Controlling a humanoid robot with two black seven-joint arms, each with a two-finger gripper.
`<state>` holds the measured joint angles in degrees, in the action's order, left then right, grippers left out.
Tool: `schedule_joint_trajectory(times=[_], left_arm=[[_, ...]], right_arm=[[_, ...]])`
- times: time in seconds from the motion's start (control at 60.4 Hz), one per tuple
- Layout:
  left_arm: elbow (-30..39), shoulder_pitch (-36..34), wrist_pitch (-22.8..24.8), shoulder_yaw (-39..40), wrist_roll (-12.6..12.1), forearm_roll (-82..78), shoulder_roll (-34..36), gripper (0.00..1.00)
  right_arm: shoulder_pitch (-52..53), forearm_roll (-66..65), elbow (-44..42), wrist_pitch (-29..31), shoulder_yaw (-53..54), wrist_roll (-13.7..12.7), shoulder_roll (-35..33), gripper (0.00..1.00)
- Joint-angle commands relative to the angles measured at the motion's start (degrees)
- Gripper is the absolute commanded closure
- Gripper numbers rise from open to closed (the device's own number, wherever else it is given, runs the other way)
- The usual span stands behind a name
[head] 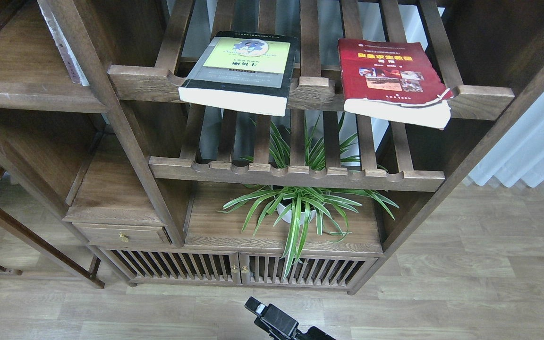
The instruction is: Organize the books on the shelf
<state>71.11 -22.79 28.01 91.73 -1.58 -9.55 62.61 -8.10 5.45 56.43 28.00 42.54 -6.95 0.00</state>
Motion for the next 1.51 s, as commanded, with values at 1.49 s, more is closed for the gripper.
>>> schedule_joint_trajectory(times=[1.49], left_arm=[[-21.7,-43.0,0.0,-36.5,-2.0,-12.8,-20.5,0.90]], right_arm=[[-0.2,0.2,0.1,0.0,1.0,0.1,0.0,0.01]])
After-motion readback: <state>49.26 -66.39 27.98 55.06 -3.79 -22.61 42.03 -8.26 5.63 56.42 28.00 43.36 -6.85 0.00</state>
